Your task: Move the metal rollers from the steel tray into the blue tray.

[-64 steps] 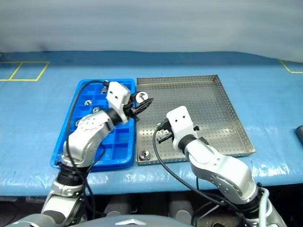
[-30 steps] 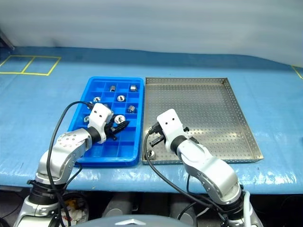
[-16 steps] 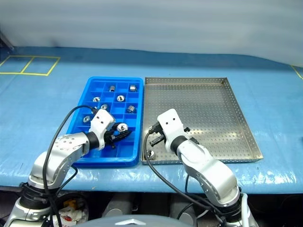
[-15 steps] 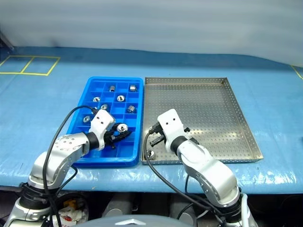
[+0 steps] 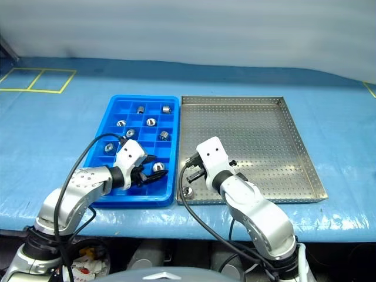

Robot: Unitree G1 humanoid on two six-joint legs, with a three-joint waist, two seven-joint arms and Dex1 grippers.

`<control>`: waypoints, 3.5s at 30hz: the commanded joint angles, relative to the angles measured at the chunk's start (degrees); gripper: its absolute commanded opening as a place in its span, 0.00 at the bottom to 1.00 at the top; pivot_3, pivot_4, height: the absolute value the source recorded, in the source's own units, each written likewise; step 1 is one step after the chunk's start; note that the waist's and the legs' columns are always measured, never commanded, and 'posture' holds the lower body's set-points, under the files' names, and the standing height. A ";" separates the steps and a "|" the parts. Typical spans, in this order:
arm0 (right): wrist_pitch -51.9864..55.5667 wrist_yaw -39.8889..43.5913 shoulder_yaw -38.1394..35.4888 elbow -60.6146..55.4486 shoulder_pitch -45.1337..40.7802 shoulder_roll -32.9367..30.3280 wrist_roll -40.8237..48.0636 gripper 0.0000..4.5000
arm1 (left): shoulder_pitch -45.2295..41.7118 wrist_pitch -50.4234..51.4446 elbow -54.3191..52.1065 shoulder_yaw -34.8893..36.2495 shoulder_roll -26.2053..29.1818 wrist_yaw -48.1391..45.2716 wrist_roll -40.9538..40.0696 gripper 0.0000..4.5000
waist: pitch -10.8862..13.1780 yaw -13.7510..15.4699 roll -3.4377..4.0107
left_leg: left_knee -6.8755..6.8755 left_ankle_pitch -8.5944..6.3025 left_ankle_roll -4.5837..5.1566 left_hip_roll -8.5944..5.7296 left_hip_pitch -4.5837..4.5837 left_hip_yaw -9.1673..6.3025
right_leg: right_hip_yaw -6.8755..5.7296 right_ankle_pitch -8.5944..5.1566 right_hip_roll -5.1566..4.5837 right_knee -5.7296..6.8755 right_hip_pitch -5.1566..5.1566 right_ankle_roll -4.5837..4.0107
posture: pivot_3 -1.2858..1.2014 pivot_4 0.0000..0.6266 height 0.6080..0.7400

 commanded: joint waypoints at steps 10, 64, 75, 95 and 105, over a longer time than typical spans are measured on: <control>3.13 11.77 -6.69 -5.17 0.22 -12.15 2.09 0.00 | 0.63 -8.36 -5.05 5.53 -1.30 -2.44 -5.68 0.99 | 0.01 -0.06 0.02 | -0.04 0.00 0.01 -0.04 -0.04 -0.13 | -0.20 0.01 -0.09 -0.11 0.06 0.00 | 0.58 0.24 1.00; 19.63 25.09 -2.41 13.03 -9.75 -11.03 15.99 0.46 | 13.00 -13.81 -12.11 9.43 -0.37 1.58 -10.12 1.00 | 0.03 3.21 0.06 | -0.20 -0.01 0.00 -0.03 -0.10 -0.32 | -0.45 -0.01 -0.08 -0.35 0.12 -0.05 | 0.65 0.24 1.00; 17.41 25.92 -1.54 15.75 -9.88 -9.73 16.22 0.33 | 13.19 -14.03 -12.00 8.77 -0.83 2.55 -9.84 1.00 | 0.03 3.25 0.06 | -0.20 -0.01 0.00 -0.03 -0.09 -0.35 | -0.48 -0.01 -0.08 -0.37 0.16 -0.05 | 0.65 0.24 1.00; 14.23 20.60 -4.92 7.45 -14.99 -16.76 10.20 0.20 | 13.11 -16.78 -11.63 10.68 -1.82 3.93 -9.26 1.00 | 0.07 4.55 0.12 | -0.23 -0.01 0.00 -0.04 -0.19 -0.39 | -0.53 -0.01 -0.10 -0.43 0.09 -0.06 | 0.66 0.24 1.00; 6.41 19.18 0.90 14.03 -22.85 -9.54 4.49 0.20 | 19.61 -20.74 -14.57 14.43 -2.40 7.61 -7.49 1.00 | 0.09 5.94 0.15 | -0.27 -0.01 0.00 -0.04 -0.24 -0.42 | -0.58 0.00 -0.09 -0.48 0.08 -0.07 | 0.70 0.24 1.00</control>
